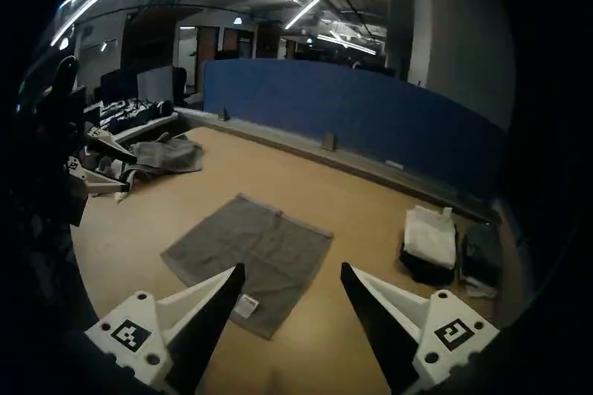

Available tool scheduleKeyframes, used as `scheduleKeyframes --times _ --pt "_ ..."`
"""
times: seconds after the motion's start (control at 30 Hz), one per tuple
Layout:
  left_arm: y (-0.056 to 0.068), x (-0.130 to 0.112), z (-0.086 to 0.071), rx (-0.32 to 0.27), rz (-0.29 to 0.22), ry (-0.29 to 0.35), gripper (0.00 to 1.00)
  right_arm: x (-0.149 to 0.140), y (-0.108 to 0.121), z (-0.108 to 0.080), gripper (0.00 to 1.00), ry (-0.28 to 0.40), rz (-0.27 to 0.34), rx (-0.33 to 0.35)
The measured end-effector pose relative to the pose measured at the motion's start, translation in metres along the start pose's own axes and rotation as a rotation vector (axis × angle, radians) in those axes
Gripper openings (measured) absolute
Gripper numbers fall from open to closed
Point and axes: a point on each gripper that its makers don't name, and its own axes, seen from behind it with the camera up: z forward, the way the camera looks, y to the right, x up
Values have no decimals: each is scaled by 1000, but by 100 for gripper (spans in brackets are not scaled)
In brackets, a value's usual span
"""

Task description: Fold towel

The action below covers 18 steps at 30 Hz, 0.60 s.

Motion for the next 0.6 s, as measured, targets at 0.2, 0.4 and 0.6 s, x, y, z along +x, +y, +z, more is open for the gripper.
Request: scheduleKeyframes --times 0.2,0.4,0.6 --pt "6 -32 21 -22 14 -42 95 -25 -9 23 100 -20 -1 12" --pt "11 -66 43 -43 32 -90 95 -58 -17 45 100 -71 -6 29" --pt "17 -99 61 -69 38 -150 95 -83 -23 62 100 -117 -11 45"
